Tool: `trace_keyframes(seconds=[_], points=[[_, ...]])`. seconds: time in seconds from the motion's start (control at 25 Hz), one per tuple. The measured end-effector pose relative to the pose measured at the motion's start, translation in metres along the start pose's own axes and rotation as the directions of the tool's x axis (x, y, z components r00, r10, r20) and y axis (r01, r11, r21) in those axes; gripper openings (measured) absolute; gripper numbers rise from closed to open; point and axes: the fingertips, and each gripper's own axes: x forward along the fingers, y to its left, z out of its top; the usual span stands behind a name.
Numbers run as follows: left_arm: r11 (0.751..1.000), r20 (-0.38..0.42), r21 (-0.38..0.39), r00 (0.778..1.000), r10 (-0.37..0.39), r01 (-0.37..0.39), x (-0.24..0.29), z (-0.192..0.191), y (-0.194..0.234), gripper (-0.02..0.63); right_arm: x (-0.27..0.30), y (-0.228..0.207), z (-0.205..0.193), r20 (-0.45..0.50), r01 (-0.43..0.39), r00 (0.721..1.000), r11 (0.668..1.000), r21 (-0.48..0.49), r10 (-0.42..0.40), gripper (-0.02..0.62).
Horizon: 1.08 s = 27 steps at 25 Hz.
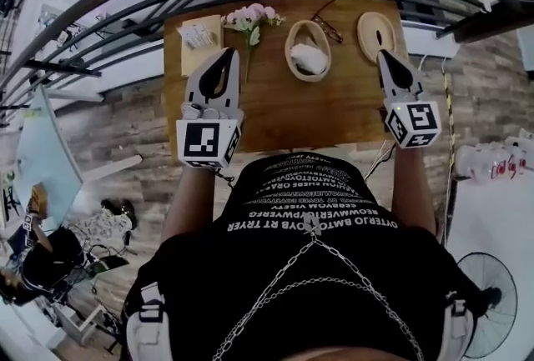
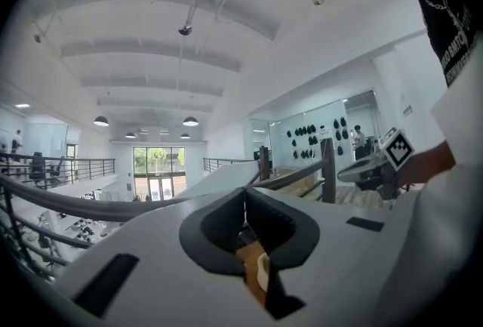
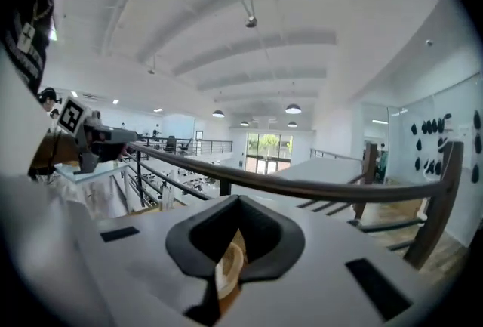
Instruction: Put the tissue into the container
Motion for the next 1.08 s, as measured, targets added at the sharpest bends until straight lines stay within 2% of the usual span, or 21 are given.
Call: trace_keyframes(seconds=[0.12,0.24,0.44,0.68,1.08], points=[[1.000,0.006,-0.002,1.000,-0.028,0.028,-0.007,0.001,-0.003,0.031,-0.026,0.010,0.038,0.065,0.014,0.998,0.998,-0.062,-0.010,0.014],[0.998,0.027,-0.023,0.998,-0.054,0.055,-0.013,0.008,-0.004,0.029,-0.043,0.017,0.059,0.092,0.045,0.995,0.996,-0.073,-0.038,0.014],[0.996,0.049,0.016,0.994,-0.093,0.092,-0.014,0.022,-0.011,0.029,-0.054,0.016,0.054,0.060,0.097,0.994,0.992,-0.081,-0.092,0.014],[0.989,0.053,0.028,0.988,-0.146,0.145,0.003,0.031,-0.019,0.029,-0.053,0.006,0.054,0.035,0.126,0.992,0.989,-0.077,-0.124,0.014],[0.985,0.060,0.062,0.985,-0.163,0.159,0.058,0.038,-0.039,0.029,-0.031,-0.020,0.045,0.000,0.113,0.994,0.990,-0.086,-0.114,0.014]])
